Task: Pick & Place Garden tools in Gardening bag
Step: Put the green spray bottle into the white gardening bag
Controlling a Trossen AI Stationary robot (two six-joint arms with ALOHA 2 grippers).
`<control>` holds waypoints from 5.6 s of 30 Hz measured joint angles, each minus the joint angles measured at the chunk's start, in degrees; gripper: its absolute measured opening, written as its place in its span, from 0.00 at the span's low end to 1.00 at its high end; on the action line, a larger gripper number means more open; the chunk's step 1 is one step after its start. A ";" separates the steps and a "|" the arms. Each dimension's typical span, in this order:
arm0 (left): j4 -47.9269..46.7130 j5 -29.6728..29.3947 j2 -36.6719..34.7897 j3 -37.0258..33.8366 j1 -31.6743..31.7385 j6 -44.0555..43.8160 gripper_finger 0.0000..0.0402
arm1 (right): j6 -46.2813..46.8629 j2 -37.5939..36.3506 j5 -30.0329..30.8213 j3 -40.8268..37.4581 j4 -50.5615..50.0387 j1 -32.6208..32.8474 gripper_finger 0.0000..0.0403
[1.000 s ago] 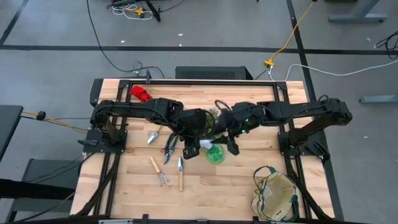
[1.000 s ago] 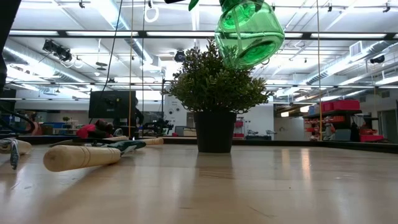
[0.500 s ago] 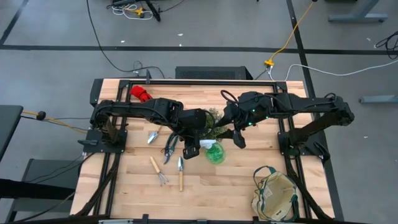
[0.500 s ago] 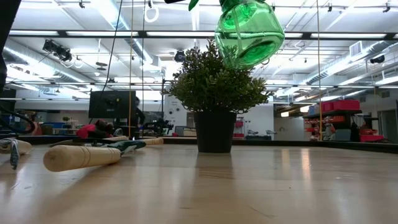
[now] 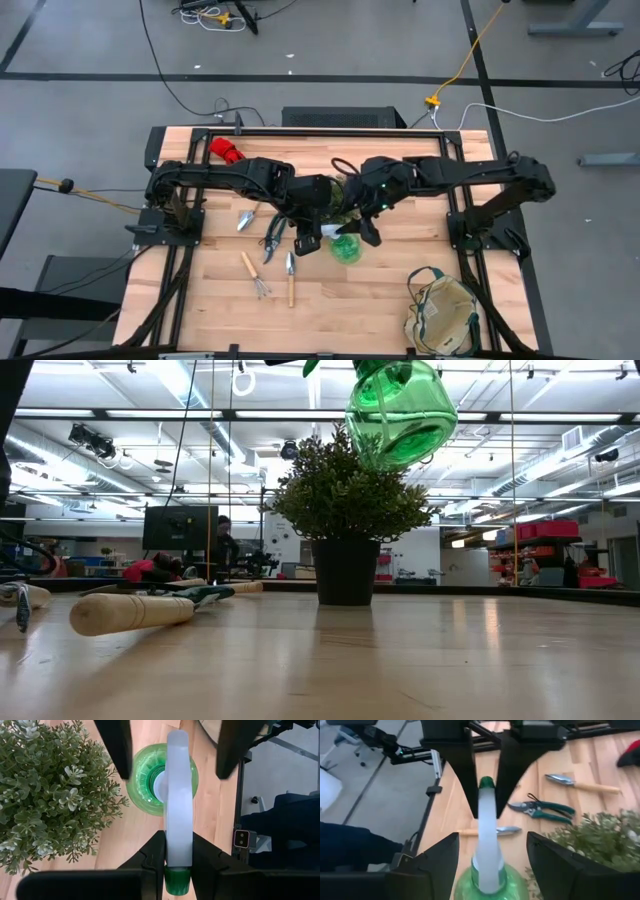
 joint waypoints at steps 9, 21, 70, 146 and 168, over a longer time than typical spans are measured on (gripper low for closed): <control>-0.02 -0.02 0.00 0.02 0.00 0.03 0.18 | -0.13 1.89 -1.60 0.00 1.88 0.00 0.57; -0.28 -0.02 0.00 0.02 0.00 0.07 0.18 | -0.94 3.62 -1.66 0.00 2.28 0.09 0.57; 1.15 1.18 -1.83 0.06 0.04 -0.22 0.20 | -1.74 1.54 -2.18 0.00 3.64 0.74 0.12; 2.51 -0.72 -13.18 0.00 0.02 9.19 0.12 | -11.17 -18.78 9.51 0.00 -8.33 22.05 0.12; 3.52 -0.07 -13.18 0.00 -0.44 20.99 0.01 | -16.45 -21.92 6.93 0.00 -8.45 34.97 0.12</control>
